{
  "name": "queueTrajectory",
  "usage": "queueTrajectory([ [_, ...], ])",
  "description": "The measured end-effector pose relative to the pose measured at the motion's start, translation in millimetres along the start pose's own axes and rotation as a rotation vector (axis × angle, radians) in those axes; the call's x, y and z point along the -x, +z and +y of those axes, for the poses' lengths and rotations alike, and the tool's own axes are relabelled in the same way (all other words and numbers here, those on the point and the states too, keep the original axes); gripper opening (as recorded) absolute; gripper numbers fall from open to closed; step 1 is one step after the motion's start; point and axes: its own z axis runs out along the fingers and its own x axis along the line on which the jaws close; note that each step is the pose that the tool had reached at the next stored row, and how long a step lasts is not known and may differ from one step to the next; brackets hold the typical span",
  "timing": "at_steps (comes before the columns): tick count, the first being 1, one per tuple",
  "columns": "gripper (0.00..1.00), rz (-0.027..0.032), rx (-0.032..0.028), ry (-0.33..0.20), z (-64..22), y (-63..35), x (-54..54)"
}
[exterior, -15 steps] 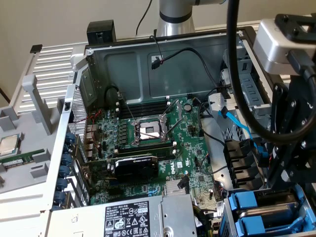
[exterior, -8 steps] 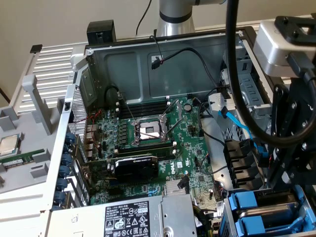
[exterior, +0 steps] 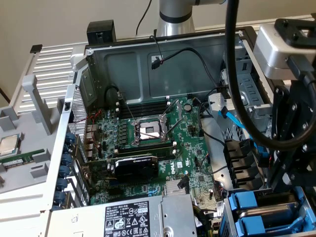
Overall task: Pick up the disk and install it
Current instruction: 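Insert the first disk wire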
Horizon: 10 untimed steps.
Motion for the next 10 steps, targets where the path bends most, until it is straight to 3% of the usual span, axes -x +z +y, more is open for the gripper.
queueTrajectory([
  [5,0.17,-0.0003,-0.0003,0.0,0.0,0.1,-0.4],
  [10,0.17,-0.0008,-0.0075,0.0,0.5,0.4,-0.1],
])
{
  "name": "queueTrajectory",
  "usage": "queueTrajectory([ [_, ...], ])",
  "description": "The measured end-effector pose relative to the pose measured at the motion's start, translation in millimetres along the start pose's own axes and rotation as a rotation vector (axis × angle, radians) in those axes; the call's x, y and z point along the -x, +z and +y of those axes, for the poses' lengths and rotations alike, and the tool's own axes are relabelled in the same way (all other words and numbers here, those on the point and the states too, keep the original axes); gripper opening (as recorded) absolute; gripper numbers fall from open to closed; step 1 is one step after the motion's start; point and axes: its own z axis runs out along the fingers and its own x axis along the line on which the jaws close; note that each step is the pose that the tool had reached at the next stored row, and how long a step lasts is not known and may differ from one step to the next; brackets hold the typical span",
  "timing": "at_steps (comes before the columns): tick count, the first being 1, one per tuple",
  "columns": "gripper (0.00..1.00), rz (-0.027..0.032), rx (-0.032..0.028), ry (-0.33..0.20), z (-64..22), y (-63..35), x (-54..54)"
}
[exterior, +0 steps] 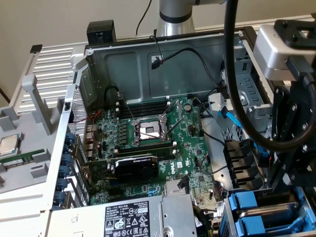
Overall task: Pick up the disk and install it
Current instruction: 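Insert the first disk wire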
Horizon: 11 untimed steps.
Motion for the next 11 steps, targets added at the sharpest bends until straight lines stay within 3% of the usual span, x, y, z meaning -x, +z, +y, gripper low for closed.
queueTrajectory([
  [8,0.17,-0.0003,-0.0072,0.0,3.0,0.8,3.1],
  [11,0.17,-0.0003,-0.0072,0.0,3.1,0.8,3.1],
])
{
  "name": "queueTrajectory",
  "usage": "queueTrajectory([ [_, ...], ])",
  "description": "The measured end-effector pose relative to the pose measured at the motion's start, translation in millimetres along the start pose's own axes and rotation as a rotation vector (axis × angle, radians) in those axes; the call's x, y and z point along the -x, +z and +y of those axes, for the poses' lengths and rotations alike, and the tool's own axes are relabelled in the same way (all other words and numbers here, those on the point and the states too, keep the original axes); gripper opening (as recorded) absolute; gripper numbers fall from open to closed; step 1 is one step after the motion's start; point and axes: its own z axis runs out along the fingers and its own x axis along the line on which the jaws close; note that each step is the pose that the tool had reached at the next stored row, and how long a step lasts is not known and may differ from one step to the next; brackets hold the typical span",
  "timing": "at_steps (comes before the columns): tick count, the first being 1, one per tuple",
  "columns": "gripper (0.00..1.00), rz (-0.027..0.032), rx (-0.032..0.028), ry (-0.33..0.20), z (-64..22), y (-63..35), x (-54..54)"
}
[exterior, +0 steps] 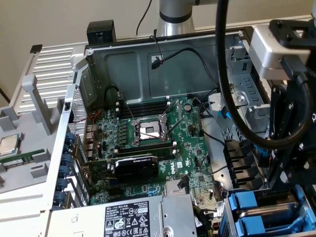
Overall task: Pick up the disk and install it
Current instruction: 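Insert the first disk wire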
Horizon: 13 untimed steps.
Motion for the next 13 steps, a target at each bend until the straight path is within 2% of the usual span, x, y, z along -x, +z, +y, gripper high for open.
queueTrajectory([
  [4,0.17,-0.0005,0.0,0.0,0.0,0.2,0.0],
  [13,0.17,-0.0116,0.0006,-0.001,-0.4,1.1,-5.2],
])
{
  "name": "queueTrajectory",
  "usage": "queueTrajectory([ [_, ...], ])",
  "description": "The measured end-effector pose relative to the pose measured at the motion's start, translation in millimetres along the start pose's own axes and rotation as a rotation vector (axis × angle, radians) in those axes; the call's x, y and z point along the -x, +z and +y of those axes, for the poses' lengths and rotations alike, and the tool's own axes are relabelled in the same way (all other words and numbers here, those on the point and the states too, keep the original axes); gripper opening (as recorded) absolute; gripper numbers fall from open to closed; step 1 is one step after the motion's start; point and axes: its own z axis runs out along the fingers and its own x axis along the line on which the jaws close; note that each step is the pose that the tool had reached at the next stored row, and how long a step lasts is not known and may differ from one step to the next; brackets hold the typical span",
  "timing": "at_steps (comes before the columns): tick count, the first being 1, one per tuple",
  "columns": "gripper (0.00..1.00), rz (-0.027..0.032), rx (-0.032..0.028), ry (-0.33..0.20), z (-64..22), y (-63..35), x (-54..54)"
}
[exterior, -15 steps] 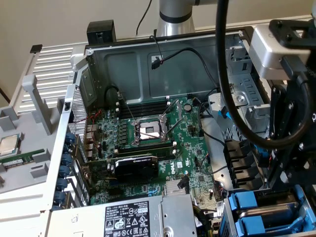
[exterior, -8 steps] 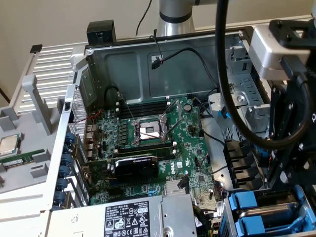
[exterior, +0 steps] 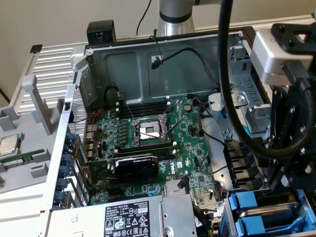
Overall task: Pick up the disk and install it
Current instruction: 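Insert the first disk wire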
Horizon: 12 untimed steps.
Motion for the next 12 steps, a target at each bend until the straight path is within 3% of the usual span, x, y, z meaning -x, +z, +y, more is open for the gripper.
queueTrajectory([
  [5,0.17,-0.0018,0.0001,0.0,0.0,0.3,0.0],
  [9,0.17,-0.0087,0.0002,-0.001,0.0,0.4,0.0],
  [12,0.17,-0.0091,0.0002,-0.001,-0.1,0.5,0.0],
])
